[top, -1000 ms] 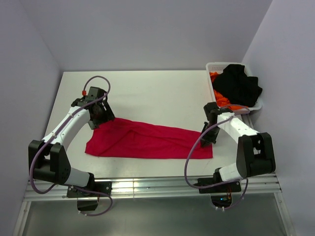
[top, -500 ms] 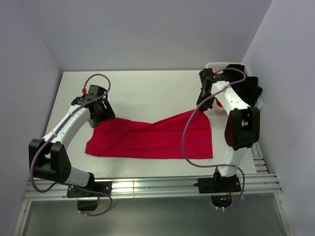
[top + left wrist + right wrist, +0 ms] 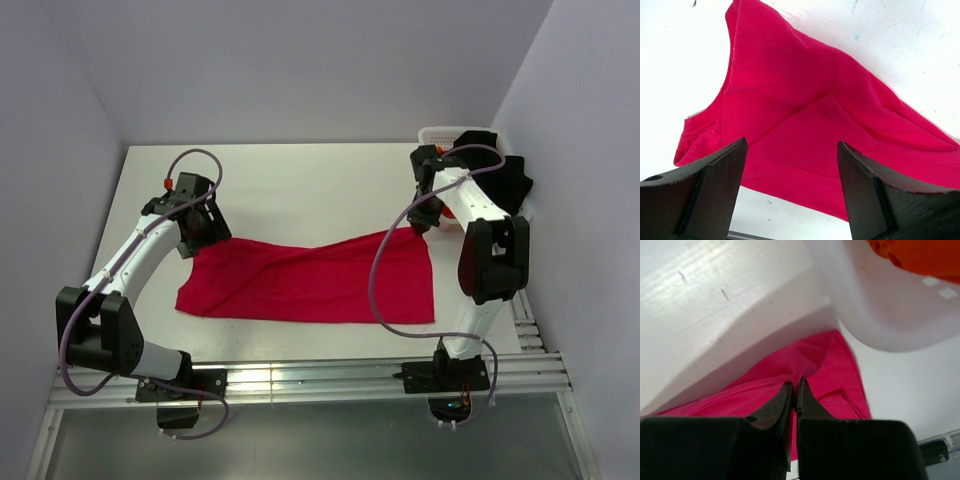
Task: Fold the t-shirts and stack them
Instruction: Fold the other side of the tshirt into a rectangle
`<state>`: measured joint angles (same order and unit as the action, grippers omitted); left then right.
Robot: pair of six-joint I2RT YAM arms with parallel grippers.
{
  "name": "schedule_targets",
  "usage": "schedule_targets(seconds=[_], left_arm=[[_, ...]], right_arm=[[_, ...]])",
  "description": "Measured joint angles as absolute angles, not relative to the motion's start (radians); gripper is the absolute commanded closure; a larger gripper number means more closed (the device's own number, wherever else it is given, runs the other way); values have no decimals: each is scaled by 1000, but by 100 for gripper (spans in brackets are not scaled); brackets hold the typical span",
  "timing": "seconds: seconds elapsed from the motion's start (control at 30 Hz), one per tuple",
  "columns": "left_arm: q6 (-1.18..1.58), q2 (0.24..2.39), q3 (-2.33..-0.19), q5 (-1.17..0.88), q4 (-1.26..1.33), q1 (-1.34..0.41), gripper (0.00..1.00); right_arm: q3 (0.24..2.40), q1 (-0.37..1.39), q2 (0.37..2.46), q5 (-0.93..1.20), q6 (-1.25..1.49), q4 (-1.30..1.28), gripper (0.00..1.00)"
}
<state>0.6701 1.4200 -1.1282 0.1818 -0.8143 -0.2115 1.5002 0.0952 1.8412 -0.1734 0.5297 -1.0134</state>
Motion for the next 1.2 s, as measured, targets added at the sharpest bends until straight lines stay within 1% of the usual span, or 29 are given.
schedule_targets(seconds=[0.1,0.27,0.4,0.5,0.7,0.73,0.77,0.8,0.87,0.9,1.0,1.2], left_arm=[[669,1420,-1128,182,-814,-211,21],[669,1420,-1128,182,-813,-211,21],[669,1420,-1128,182,-812,-211,21],[670,1419,-1127,181,-812,-211,21],[674,1399,-1109,181,-812,-211,21],[674,1391,-1102,181,-813,-211,20],[674,1382,-1097,181,-814,-211,19],[674,1370,-1092,181,-816,-211,19],[674,1348,-1084,181,-819,-211,17],[674,1336,-1081,179,-821,-211,18],[674,1323,-1077,173,-830,-211,20],[704,1326,-1074,129,-864,-211,22]], right_arm=[[1413,93,1781,-173,533,-1000,100],[1161,91,1628,-127,567,-950,100],[1007,91,1571,-93,606,-920,100],[956,91,1553,-88,624,-907,100],[934,91,1549,-96,639,-871,100],[934,91,1552,-98,639,-866,98],[934,91,1555,-100,639,-861,86],[935,91,1562,-104,641,-856,52],[935,91,1578,-112,650,-852,2],[935,91,1588,-115,652,-851,0],[935,90,1597,-120,647,-851,0],[936,89,1554,-119,650,-853,0]])
